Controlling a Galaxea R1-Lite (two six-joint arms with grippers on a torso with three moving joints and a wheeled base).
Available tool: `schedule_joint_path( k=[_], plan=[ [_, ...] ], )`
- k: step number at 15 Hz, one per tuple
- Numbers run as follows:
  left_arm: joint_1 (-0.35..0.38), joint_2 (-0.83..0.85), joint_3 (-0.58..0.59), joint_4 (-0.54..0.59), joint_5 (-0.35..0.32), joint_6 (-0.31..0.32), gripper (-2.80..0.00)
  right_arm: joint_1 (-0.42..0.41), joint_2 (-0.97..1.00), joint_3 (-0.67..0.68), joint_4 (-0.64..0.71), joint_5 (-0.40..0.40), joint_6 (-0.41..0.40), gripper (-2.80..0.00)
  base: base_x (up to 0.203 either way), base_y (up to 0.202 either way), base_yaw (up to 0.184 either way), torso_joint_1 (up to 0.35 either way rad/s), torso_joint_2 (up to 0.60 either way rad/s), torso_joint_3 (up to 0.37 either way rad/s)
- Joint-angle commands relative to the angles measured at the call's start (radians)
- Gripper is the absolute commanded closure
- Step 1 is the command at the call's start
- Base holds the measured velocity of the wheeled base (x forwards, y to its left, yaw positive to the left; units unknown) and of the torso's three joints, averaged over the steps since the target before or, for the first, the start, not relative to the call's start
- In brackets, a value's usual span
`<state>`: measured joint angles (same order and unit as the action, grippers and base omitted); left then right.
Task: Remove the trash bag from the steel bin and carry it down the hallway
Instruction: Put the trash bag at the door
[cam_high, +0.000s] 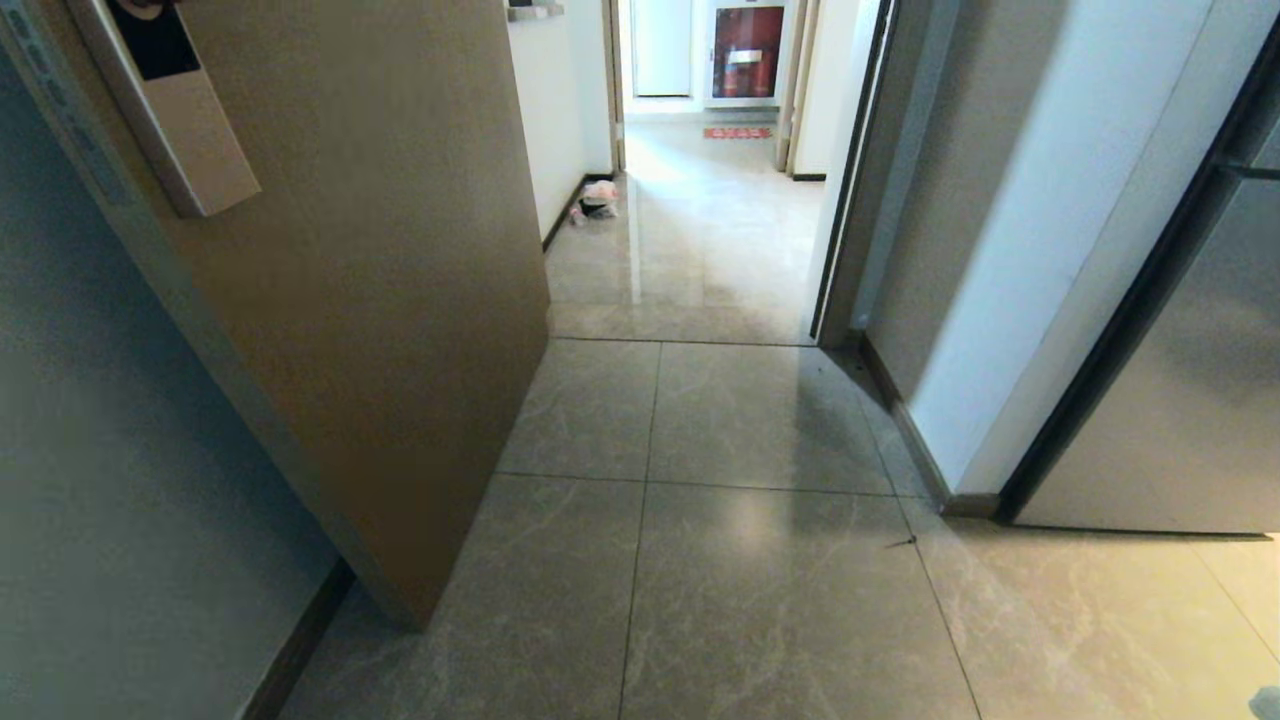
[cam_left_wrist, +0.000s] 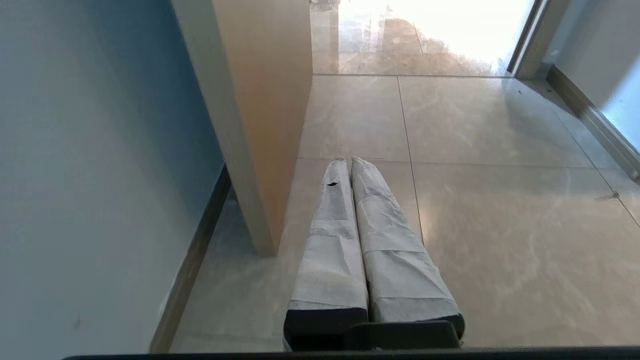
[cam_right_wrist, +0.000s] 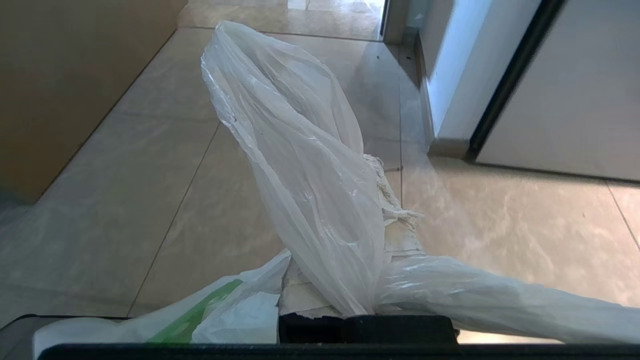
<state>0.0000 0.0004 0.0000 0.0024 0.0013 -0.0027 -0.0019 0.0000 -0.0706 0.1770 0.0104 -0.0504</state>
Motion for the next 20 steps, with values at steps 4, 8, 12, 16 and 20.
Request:
schedule_joint_path(
  k=[4, 8, 12, 16, 20],
  plan=[
    [0.000, 0.000, 0.000, 0.001, 0.000, 0.000, 0.00, 0.000, 0.002, 0.000, 0.001, 0.000, -0.002, 0.00, 0.195, 0.000, 0.000, 0.002, 0.00, 0.003],
    [0.000, 0.000, 0.000, 0.001, 0.000, 0.000, 0.00, 0.000, 0.002, 0.000, 0.001, 0.000, -0.002, 0.00, 0.193, 0.000, 0.001, 0.002, 0.00, 0.002],
    [0.000, 0.000, 0.000, 0.001, 0.000, 0.000, 0.00, 0.000, 0.002, 0.000, 0.001, 0.000, -0.001, 0.00, 0.194, 0.000, 0.001, 0.000, 0.00, 0.002],
    [0.000, 0.000, 0.000, 0.001, 0.000, 0.000, 0.00, 0.000, 0.002, 0.000, 0.001, 0.000, -0.002, 0.00, 0.193, 0.000, 0.001, 0.003, 0.00, 0.003],
    [0.000, 0.000, 0.000, 0.001, 0.000, 0.000, 0.00, 0.000, 0.002, 0.000, 0.001, -0.001, -0.002, 0.00, 0.192, 0.000, 0.003, 0.001, 0.00, 0.002]
  ],
)
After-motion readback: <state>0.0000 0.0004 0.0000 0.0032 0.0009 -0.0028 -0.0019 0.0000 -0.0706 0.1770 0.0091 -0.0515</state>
